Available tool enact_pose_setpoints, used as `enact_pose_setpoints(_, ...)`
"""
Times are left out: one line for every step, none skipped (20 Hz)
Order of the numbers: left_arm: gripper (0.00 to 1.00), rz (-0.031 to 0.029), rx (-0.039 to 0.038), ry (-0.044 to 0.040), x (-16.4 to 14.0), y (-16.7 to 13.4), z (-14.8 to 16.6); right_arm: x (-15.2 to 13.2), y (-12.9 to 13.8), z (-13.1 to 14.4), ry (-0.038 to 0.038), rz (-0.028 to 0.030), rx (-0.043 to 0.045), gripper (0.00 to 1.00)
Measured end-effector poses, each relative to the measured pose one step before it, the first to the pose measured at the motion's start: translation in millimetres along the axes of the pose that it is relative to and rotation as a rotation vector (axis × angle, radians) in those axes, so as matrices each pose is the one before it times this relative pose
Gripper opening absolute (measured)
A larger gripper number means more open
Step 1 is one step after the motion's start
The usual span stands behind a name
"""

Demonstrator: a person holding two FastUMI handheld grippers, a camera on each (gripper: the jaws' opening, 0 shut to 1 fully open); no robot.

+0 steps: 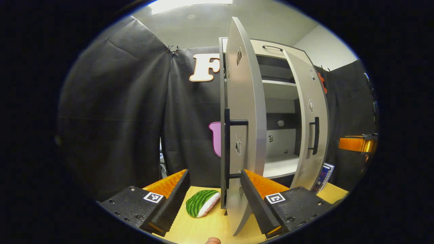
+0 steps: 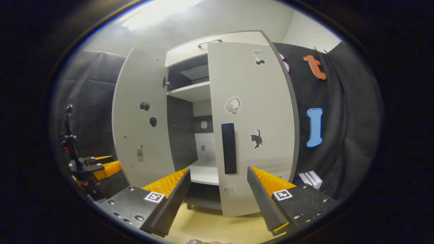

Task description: Grasp the bottle in the cabinet with the left hand and place it on the coaster, then close the right door with the right hand and the left door with the left hand.

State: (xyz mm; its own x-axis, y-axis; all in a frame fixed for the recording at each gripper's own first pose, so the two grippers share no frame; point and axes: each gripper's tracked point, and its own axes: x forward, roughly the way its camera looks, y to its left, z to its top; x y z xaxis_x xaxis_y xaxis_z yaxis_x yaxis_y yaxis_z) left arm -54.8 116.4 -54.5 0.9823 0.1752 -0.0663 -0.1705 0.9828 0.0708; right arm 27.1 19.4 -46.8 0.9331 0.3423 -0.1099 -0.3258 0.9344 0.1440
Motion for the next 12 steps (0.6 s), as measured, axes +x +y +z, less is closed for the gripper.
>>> enact_pose_setpoints(0.94, -0.00383, -0.00307, -0.0018, 0.18, -1.41, -0.41, -1.63, -0.27, -1.24, 0.00095, -0.00578, -0.00505, 1.0)
enact_pose_setpoints(0.94, -0.00432, 0.00171, -0.00008, 0.25, -1.55, -0.12, -1.88, -0.81, -0.14, -0.00044, -0.00498, -0.00171, 1.0)
enact_pose_setpoints(0.94, -0.00623, 0.00234, -0.00162, -0.14, -2.34, -0.17, -1.08, 0.16, -0.4, -0.00004, -0.00319, 0.00038, 1.0)
enact_pose_setpoints(0.94, -0.01095, 0.00108, -0.00309, 0.88, -4.05, 1.25, -0.93, -0.37, 0.25, 0.00017, -0.00369, 0.00151, 1.0)
enact_pose_setpoints(0.94, -0.01562, 0.0005, -0.00136, 0.8, -5.58, -0.69, -1.18, -0.79, -0.28, -0.00114, -0.00455, 0.00085, 0.96)
enact_pose_setpoints(0.94, -0.01643, 0.00009, 0.00102, 1.67, -5.87, 0.0, -1.12, -1.85, 0.66, -0.00239, -0.00794, -0.00137, 1.0)
enact_pose_setpoints(0.94, -0.01562, 0.00237, 0.00164, 1.17, -5.96, -0.71, -1.93, -1.57, -0.13, -0.00228, -0.01069, -0.00395, 1.0)
enact_pose_setpoints(0.94, -0.01476, 0.00492, -0.00165, 0.73, -6.16, 4.02, -2.97, -2.41, 0.91, -0.00163, -0.00932, -0.00396, 1.0)
enact_pose_setpoints(0.94, -0.01492, 0.00183, -0.00234, 0.68, -5.8, 1.38, -3.22, -1.54, -0.29, -0.00018, -0.00884, -0.00384, 1.0)
enact_pose_setpoints(0.94, -0.01446, -0.00142, -0.00025, 1.58, -4.78, 0.7, -2.09, -3.02, 0.7, -0.00019, -0.0093, -0.0031, 1.0)
enact_pose_setpoints(0.94, -0.01512, -0.00371, 0.00078, 2.71, -4.78, 0.09, -2.6, -3.52, -0.14, 0.00072, -0.01075, -0.00365, 1.0)
enact_pose_setpoints(0.94, -0.01394, -0.00705, 0.00111, 2.06, -4.11, 0.08, -2.97, -3.8, 0.01, 0.00056, -0.01074, -0.00333, 1.0)
